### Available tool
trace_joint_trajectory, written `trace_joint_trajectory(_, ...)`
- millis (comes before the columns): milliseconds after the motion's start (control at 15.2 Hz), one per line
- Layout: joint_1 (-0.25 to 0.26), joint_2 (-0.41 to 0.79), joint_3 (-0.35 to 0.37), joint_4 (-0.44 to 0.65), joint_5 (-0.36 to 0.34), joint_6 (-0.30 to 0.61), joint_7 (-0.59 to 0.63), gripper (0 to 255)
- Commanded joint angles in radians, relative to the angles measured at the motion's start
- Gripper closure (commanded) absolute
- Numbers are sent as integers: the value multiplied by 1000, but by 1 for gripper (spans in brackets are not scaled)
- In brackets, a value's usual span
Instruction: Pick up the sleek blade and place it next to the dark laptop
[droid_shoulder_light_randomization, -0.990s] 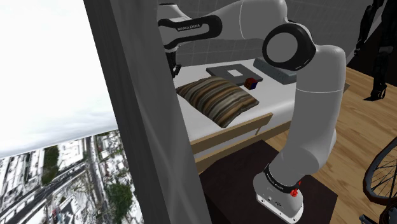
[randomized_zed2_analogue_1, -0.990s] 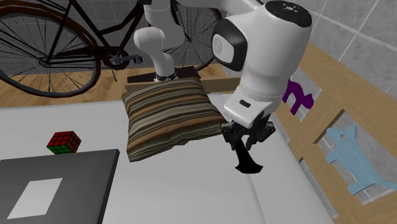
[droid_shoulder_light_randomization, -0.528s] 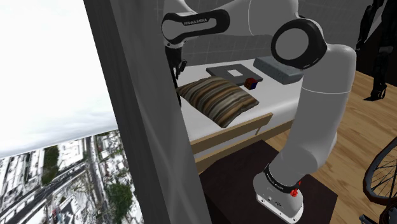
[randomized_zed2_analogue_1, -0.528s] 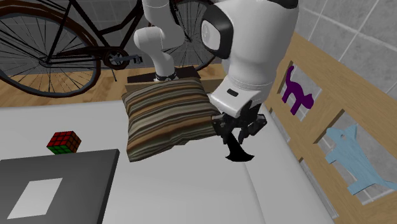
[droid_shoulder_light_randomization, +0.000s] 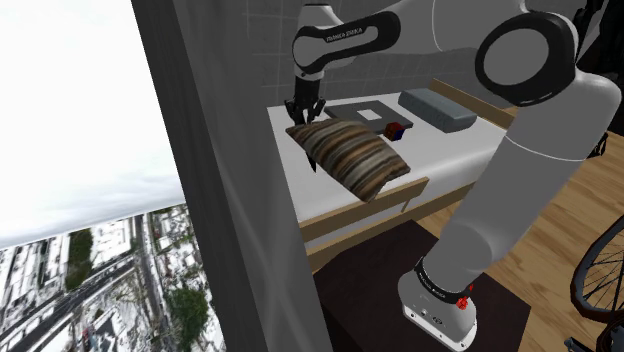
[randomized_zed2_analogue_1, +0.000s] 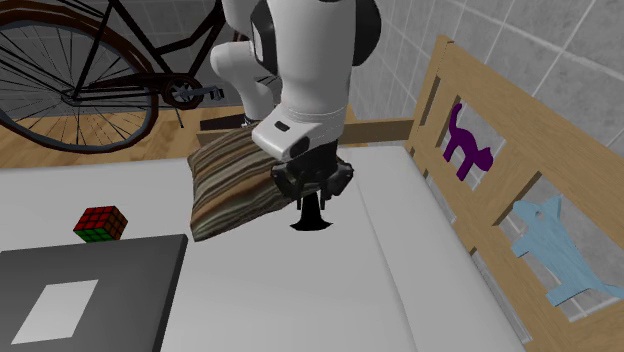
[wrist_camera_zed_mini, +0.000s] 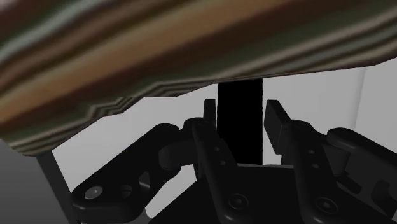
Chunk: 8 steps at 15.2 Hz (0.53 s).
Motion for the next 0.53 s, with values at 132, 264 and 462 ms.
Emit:
trace_joint_trajectory(132, -45, -89, -34, -113, 16, 26, -84, 255)
trace_joint_trajectory(264, -66, -133, -54, -166, 21, 37, -128, 255)
trace_joint_trajectory(462, -97, -193, -87, -237, 25, 49, -194, 255)
